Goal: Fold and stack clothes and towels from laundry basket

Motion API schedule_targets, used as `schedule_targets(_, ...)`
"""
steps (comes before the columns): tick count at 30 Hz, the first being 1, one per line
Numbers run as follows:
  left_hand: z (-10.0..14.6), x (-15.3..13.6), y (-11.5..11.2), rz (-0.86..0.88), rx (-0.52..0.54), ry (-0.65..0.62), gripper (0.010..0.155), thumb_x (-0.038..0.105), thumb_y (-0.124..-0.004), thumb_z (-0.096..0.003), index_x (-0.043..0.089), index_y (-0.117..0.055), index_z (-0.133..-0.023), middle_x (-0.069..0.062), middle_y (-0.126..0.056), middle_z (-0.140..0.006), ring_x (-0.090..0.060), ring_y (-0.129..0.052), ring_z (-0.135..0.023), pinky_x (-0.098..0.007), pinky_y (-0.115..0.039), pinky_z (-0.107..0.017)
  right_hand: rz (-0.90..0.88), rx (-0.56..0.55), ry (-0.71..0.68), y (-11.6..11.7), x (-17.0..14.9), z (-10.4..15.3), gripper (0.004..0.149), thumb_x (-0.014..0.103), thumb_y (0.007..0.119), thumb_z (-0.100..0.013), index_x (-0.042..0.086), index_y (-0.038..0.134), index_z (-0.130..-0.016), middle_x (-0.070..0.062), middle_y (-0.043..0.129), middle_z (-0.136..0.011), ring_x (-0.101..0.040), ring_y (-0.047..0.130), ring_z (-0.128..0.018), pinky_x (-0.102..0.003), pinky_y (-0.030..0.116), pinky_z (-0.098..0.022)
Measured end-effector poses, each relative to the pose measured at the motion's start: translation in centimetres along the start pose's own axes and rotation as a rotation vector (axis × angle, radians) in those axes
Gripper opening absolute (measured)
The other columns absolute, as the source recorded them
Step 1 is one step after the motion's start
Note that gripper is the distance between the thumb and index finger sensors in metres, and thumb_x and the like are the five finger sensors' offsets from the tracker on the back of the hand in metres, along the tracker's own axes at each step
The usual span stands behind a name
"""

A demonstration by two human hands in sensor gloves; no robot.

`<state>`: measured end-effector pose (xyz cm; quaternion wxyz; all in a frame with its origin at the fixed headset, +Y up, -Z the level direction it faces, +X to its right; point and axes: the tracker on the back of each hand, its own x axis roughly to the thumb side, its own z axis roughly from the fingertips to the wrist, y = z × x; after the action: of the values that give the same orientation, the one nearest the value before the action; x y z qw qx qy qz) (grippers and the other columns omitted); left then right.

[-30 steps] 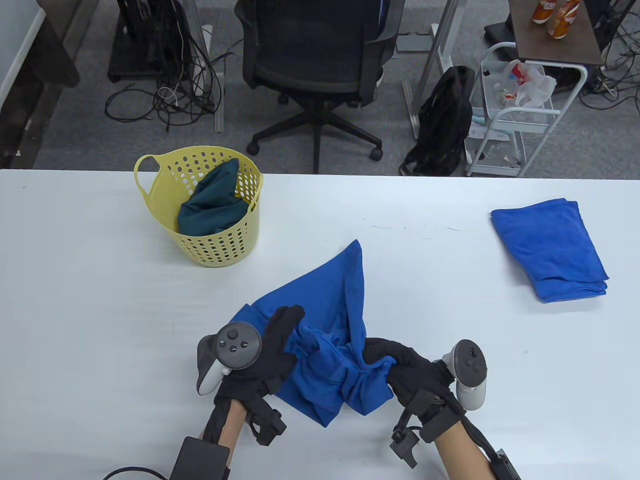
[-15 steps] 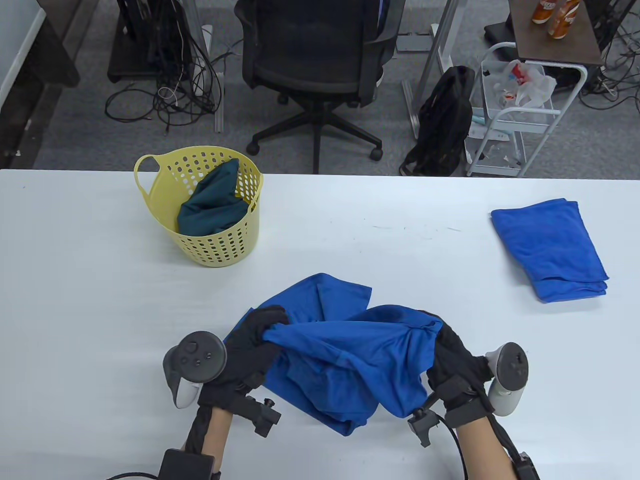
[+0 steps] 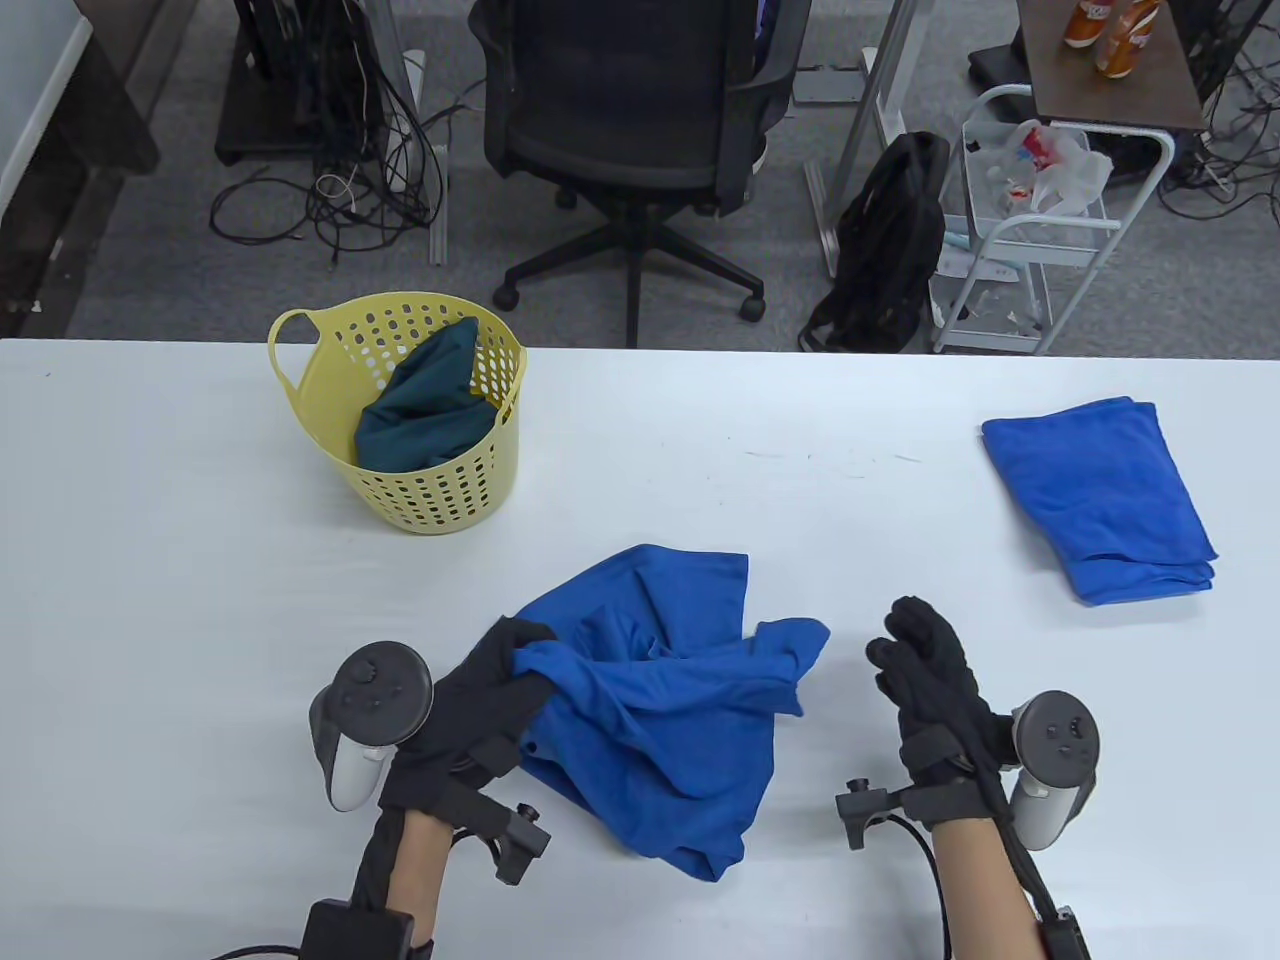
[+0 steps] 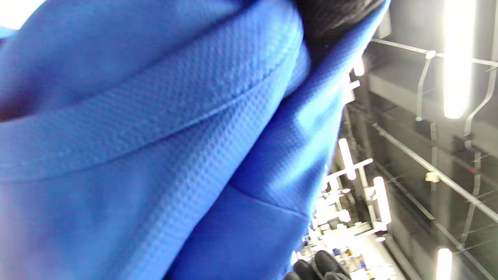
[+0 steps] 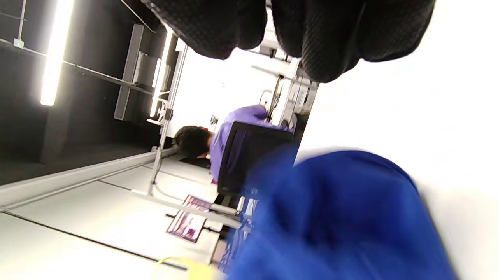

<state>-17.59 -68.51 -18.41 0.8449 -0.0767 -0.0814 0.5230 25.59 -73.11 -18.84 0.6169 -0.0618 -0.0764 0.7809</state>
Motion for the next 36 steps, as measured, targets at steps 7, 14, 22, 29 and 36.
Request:
schedule_targets(7, 0.4, 3.1, -3.1, -0.020, -0.130, -0.146, 0.048, 0.050, -0.078, -0.0593, 0.027, -0.073, -0.102, -0.004, -0.096, -0.088, -0.016, -0.105, -0.064, -0.043, -0.088, -0.055, 0.155, 0.750, -0.353, 8.9, 5.5, 4.1, 0.095, 0.053, 0.073, -0.060, -0.003, 0.024, -0.120, -0.042, 0.016, -0.118, -0.069, 0.025, -0.099, -0.084, 0.036, -0.064)
schedule_targets(14, 1.2, 4.0, -2.3, -0.077, -0.078, -0.137, 0.049, 0.044, -0.074, -0.0633, 0.025, -0.065, -0.108, -0.001, -0.100, -0.077, -0.014, -0.106, -0.052, -0.042, -0.090, -0.049, 0.384, 0.299, -0.384, 7.9, 5.3, 4.5, 0.038, 0.027, 0.071, -0.062, 0.006, 0.078, -0.093, -0.030, 0.062, -0.108, -0.054, 0.070, -0.089, -0.067, 0.065, -0.062)
schedule_targets(22, 0.1, 2.2, -2.5, 0.251, -0.266, -0.149, 0.036, 0.034, -0.069, -0.0670, 0.035, -0.071, -0.103, -0.004, -0.101, -0.077, -0.011, -0.110, -0.052, -0.038, -0.095, -0.048, 0.007, 0.780, -0.378, 7.4, 5.0, 2.9, 0.037, 0.031, 0.076, -0.061, 0.009, 0.085, -0.090, -0.007, 0.096, -0.061, -0.014, 0.094, -0.033, -0.035, 0.087, -0.028)
schedule_targets(29, 1.0, 3.7, -3.3, 0.771, -0.510, -0.353, 0.058, 0.041, -0.054, -0.0707, 0.014, -0.034, -0.118, -0.015, -0.055, -0.120, -0.033, -0.073, -0.108, -0.048, -0.068, -0.078, 0.405, 1.072, -0.281, 11.1, 4.6, 5.0, 0.105, 0.055, 0.069, -0.061, -0.009, 0.004, -0.113, -0.042, 0.004, -0.115, -0.070, 0.024, -0.101, -0.090, 0.037, -0.060)
schedule_targets(36, 1.8, 5.7, -6.9, 0.854, -0.747, -0.506, 0.088, 0.036, -0.064, -0.0677, 0.013, 0.005, -0.118, -0.019, -0.006, -0.128, -0.042, -0.021, -0.119, -0.058, -0.032, -0.082, 0.142, 0.812, -0.297, 13.7, 2.8, 6.2, 0.076, 0.045, 0.070, -0.062, 0.011, 0.032, -0.118, -0.038, 0.004, -0.113, -0.065, 0.011, -0.095, -0.086, 0.029, -0.058)
